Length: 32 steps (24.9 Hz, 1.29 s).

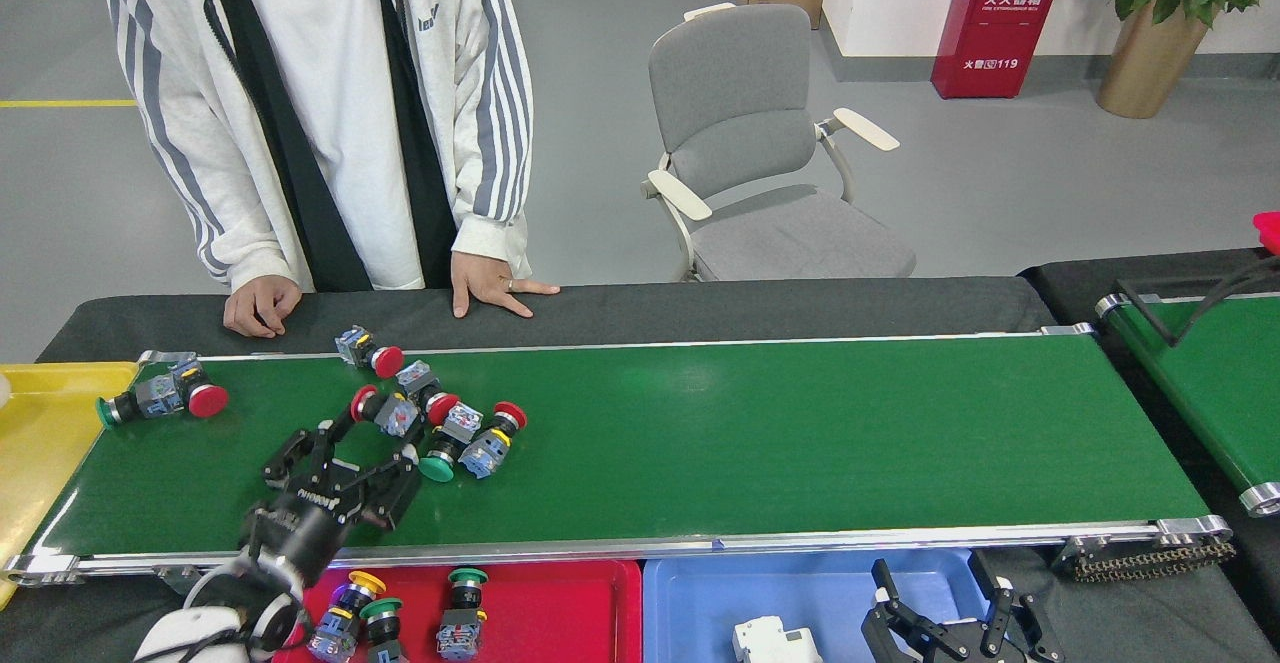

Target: Pick switch part from conveyor to tray

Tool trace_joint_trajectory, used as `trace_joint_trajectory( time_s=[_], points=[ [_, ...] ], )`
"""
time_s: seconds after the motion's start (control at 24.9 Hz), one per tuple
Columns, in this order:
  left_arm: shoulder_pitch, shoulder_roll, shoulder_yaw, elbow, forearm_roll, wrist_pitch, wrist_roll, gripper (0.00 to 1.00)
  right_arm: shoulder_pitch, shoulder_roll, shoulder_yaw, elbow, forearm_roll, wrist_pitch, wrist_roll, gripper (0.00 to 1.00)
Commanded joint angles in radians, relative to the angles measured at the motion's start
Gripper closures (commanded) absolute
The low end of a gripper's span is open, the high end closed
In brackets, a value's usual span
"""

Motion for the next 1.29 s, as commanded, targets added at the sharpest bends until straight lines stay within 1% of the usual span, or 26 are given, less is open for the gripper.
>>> trace_joint_trajectory(
  time_s=[0.0,0.16,0.2,0.28,0.32,0.4,0.52,0.68,0.76,0.8,0.84,0.89,0.93,1.01,1.13,1.25],
  points=[
    [0.043,0.004,0.021,-0.093,0.005,-0.082,0.001,0.71,-0.01,0.002,-0.005,-0.016,-0.001,0.002,0.0,0.01],
    [0.167,0.007,0.023,-0.218,0.008,-0.098,0.001,0.68,-0.01,-0.002,-0.011,-0.016,-0.001,0.003,-0.002,0.01],
    [0.195,0.009,0.023,-0.234,0.01,-0.098,-0.001,0.65,-0.01,-0.001,-0.022,-0.016,-0.001,0.003,-0.002,0.01],
    [0.235,0.003,0.024,-0.255,0.01,-0.098,-0.002,0.54,-0.01,-0.001,-0.03,-0.016,-0.001,0.003,-0.002,0.01],
    [0.247,0.0,0.024,-0.264,0.01,-0.098,-0.004,0.42,-0.01,-0.001,-0.03,-0.018,-0.001,0.003,-0.002,0.01],
    [0.261,-0.016,0.041,-0.277,0.015,-0.098,-0.002,0.0,-0.008,-0.002,-0.031,-0.027,-0.001,0.003,0.0,0.01],
    [0.284,-0.043,0.093,-0.28,0.028,-0.098,-0.001,0.0,-0.007,-0.002,-0.043,-0.034,-0.001,0.003,-0.002,0.01],
    [0.287,-0.045,0.131,-0.274,0.03,-0.098,-0.001,0.0,-0.004,-0.001,-0.062,-0.036,-0.001,0.003,-0.002,0.01],
    [0.289,-0.059,0.17,-0.272,0.03,-0.098,-0.001,0.0,0.003,0.001,-0.082,-0.036,-0.001,0.003,-0.002,0.01],
    [0.287,-0.082,0.21,-0.271,0.031,-0.098,-0.001,0.0,0.006,0.001,-0.086,-0.036,-0.001,0.003,-0.002,0.01],
    [0.286,-0.123,0.268,-0.269,0.031,-0.092,-0.001,0.0,0.012,-0.001,-0.099,-0.036,-0.001,0.003,-0.002,0.01],
    [0.279,-0.163,0.334,-0.264,0.025,-0.045,-0.001,0.0,0.015,-0.001,-0.111,-0.036,-0.001,0.003,-0.002,0.01],
    [0.276,-0.184,0.38,-0.258,0.019,-0.008,-0.002,0.0,0.015,-0.002,-0.116,-0.036,-0.001,0.003,-0.002,0.01],
    [0.287,-0.184,0.409,-0.238,0.021,0.018,-0.002,0.0,0.015,-0.002,-0.126,-0.036,-0.001,0.002,-0.002,0.01],
    [0.293,-0.183,0.438,-0.218,0.019,0.021,-0.002,0.0,0.016,-0.002,-0.163,-0.034,-0.001,-0.001,-0.002,0.01],
    [0.284,-0.183,0.443,-0.212,0.019,0.021,-0.002,0.0,0.016,-0.002,-0.168,-0.031,-0.003,-0.001,-0.002,0.01]
  ],
)
